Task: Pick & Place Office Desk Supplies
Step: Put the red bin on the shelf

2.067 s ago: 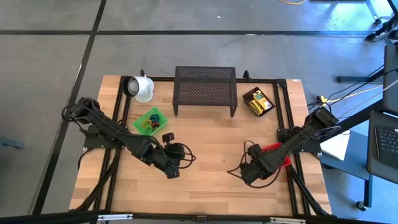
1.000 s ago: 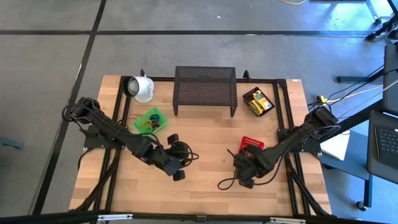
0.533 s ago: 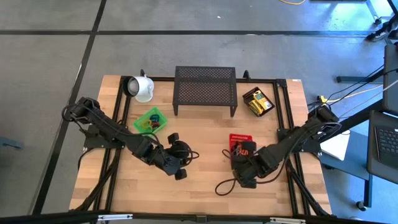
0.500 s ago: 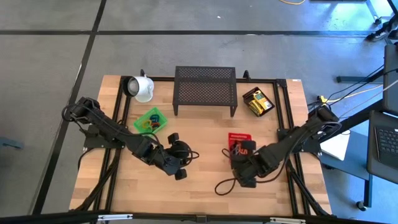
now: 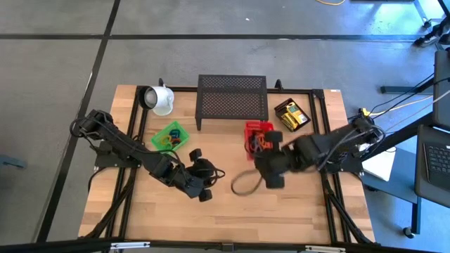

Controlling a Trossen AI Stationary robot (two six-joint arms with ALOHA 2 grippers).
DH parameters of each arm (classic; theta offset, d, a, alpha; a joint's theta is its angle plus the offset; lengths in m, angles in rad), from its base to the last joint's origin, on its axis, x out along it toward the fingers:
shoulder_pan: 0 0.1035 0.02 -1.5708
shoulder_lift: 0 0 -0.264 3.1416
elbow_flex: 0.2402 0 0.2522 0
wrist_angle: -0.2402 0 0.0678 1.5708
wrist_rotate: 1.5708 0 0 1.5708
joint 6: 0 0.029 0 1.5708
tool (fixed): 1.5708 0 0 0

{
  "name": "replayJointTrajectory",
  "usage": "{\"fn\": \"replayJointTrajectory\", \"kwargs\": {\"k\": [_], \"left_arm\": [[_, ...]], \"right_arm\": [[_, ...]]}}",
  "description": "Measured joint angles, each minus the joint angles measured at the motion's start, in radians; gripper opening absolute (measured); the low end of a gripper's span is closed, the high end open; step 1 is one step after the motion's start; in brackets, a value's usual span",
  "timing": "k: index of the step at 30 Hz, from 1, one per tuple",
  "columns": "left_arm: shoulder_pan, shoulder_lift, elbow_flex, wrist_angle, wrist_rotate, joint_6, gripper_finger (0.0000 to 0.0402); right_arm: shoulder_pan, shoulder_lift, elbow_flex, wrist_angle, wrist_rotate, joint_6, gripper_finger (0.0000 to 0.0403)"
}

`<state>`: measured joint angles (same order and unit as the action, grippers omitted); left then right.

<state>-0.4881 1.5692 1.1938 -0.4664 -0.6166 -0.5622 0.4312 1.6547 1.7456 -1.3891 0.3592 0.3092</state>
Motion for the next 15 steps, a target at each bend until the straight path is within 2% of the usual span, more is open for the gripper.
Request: {"fn": "replayJointTrajectory", "kwargs": {"k": [6,11,15], "left_arm": [[0.000,0.000,0.000,0.000,-0.079,0.000,0.0114],[0.000,0.000,0.000,0.000,-0.082,0.000,0.0114],[0.000,0.000,0.000,0.000,-0.082,0.000,0.0114]], "right_arm": [[-0.186,0.000,0.024,-0.007,-0.011,-0.181,0.0010],[-0.348,0.000,0.024,0.010,-0.056,-0.335,0.0010],[-0.444,0.000,0.024,0.044,-0.073,-0.395,0.0010]]}}
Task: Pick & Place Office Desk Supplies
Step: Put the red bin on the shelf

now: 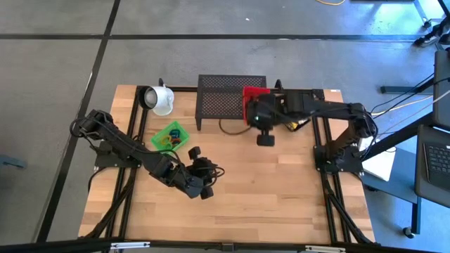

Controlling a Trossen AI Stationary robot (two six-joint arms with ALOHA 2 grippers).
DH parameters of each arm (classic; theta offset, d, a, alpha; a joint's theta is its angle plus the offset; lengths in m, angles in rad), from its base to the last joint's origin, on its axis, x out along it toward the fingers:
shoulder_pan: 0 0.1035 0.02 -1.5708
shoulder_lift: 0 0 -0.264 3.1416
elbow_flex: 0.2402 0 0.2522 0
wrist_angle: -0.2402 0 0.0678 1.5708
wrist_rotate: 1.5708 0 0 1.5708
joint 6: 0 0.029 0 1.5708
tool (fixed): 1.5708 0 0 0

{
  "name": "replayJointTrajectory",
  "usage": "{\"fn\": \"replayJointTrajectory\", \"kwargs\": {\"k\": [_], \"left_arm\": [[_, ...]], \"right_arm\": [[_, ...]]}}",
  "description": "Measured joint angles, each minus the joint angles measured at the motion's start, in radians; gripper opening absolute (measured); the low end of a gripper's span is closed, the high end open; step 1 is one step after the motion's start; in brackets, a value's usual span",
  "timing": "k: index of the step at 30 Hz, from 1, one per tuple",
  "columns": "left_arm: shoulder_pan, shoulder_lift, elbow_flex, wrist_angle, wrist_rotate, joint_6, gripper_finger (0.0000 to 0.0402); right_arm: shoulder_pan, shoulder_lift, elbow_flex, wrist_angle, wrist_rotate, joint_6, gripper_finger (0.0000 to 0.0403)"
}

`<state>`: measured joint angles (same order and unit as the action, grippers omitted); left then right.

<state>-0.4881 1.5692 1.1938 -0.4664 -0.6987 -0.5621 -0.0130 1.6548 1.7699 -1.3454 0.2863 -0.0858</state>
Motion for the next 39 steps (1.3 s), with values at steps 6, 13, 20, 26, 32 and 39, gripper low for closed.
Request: {"fn": "replayJointTrajectory", "kwargs": {"k": [6,13,20,26,32,39], "left_arm": [[0.000,0.000,0.000,-0.001,0.000,0.000,0.0114],[0.000,0.000,0.000,-0.001,0.002,0.000,0.0114],[0.000,0.000,0.000,-0.006,0.002,0.000,0.0114],[0.000,0.000,0.000,-0.008,0.003,0.000,0.0114],[0.000,0.000,0.000,-0.008,0.012,0.000,0.0114],[0.000,0.000,0.000,-0.008,0.012,0.000,0.0114]], "right_arm": [[-0.117,0.001,-0.027,0.033,-0.029,-0.067,0.0010],[-0.205,0.026,-0.036,0.110,-0.084,-0.170,0.0010],[-0.265,0.063,-0.037,0.123,-0.130,-0.218,0.0010],[-0.292,0.094,-0.037,0.115,-0.139,-0.237,0.0010],[-0.295,0.107,-0.037,0.107,-0.143,-0.264,0.0015],[-0.296,0.107,-0.037,0.093,-0.129,-0.266,0.0025]]}}
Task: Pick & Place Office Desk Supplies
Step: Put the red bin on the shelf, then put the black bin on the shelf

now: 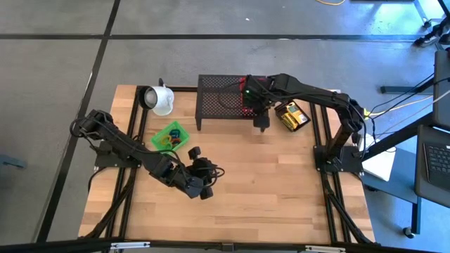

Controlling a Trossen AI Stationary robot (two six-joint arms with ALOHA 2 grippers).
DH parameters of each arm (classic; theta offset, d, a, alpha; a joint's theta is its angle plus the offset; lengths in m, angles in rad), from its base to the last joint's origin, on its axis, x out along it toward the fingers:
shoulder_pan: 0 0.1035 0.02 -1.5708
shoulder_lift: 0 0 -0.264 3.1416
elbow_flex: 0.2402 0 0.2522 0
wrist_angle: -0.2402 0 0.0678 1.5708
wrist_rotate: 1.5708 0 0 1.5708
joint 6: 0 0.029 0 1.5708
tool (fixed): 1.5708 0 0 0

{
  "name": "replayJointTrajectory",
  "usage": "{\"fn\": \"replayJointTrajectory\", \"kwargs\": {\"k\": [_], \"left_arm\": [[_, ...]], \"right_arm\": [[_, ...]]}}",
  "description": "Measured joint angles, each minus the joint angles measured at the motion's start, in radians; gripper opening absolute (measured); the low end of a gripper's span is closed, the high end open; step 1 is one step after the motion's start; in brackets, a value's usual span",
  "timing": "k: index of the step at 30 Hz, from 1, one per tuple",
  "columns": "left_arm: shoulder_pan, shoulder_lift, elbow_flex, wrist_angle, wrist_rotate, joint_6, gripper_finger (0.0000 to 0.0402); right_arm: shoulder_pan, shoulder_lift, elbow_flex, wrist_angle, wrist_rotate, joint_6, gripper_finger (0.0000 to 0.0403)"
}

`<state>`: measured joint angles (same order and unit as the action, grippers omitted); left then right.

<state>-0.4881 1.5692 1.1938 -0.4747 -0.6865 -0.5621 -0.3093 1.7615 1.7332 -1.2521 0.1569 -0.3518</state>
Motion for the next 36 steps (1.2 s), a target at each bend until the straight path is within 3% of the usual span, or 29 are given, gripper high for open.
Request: {"fn": "replayJointTrajectory", "kwargs": {"k": [20,29,36], "left_arm": [[0.000,0.000,0.000,0.000,0.000,0.000,0.0114],[0.000,0.000,0.000,0.000,0.000,0.000,0.0114],[0.000,0.000,0.000,0.000,0.000,0.000,0.0114]], "right_arm": [[-0.002,0.000,0.000,-0.016,0.037,0.056,0.0038],[-0.002,-0.001,0.011,-0.023,0.037,0.093,0.0133],[-0.002,-0.014,0.135,-0.114,0.037,0.145,0.0201]]}}
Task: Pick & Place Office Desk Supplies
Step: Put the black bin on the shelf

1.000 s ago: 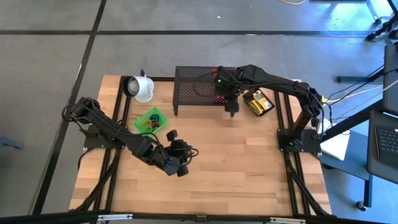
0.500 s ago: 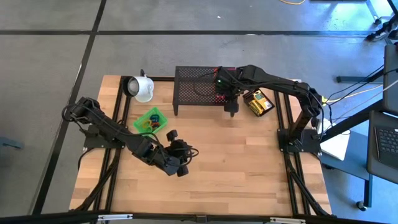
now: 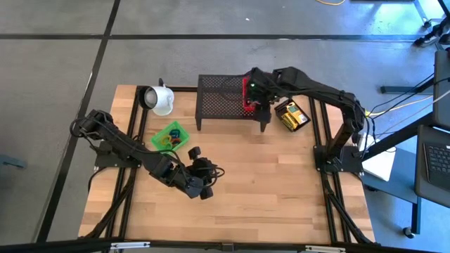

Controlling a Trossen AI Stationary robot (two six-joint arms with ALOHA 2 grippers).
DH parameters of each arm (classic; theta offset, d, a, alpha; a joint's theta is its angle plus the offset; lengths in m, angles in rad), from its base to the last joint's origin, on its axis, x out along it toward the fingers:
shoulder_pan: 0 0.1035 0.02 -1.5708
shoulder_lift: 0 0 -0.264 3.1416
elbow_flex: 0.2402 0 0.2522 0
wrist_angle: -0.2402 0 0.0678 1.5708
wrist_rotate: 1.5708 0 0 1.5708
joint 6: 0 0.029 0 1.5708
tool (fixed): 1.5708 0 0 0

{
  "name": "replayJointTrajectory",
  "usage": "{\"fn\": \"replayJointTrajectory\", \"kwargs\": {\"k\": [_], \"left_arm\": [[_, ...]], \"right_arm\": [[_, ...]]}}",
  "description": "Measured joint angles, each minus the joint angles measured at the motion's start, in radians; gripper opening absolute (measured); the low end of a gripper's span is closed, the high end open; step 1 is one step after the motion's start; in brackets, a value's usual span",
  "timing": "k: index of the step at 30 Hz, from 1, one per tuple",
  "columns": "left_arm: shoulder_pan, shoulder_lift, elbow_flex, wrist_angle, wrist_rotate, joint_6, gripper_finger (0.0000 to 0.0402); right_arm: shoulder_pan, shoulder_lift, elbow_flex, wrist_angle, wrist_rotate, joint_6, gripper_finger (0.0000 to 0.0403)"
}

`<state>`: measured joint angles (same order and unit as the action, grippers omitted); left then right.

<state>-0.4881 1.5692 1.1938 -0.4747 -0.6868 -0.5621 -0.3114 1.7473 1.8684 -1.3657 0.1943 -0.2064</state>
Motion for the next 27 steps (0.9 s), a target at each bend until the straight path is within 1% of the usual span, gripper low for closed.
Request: {"fn": "replayJointTrajectory", "kwargs": {"k": [5,8,11,15,20,24,27], "left_arm": [[0.000,0.000,0.000,0.000,0.000,0.000,0.0114],[0.000,0.000,0.000,0.000,0.000,0.000,0.0114],[0.000,0.000,0.000,0.000,0.000,0.000,0.0114],[-0.001,0.000,0.000,0.001,0.000,-0.001,0.0114],[-0.001,0.000,0.000,0.001,0.000,0.000,0.0114],[-0.001,0.000,0.000,0.001,0.000,0.000,0.0114],[-0.001,0.000,0.000,0.001,0.000,0.000,0.0114]], "right_arm": [[0.001,-0.042,0.104,-0.127,0.000,0.076,0.0212],[0.001,-0.095,0.106,-0.159,0.000,0.151,0.0208],[0.001,-0.161,0.064,-0.187,-0.003,0.228,0.0202],[0.013,-0.269,-0.072,-0.183,-0.003,0.304,0.0196],[0.034,-0.414,-0.329,-0.141,0.000,0.355,0.0194],[0.048,-0.503,-0.546,-0.119,0.000,0.316,0.0194],[0.048,-0.537,-0.682,-0.109,0.000,0.236,0.0194]]}}
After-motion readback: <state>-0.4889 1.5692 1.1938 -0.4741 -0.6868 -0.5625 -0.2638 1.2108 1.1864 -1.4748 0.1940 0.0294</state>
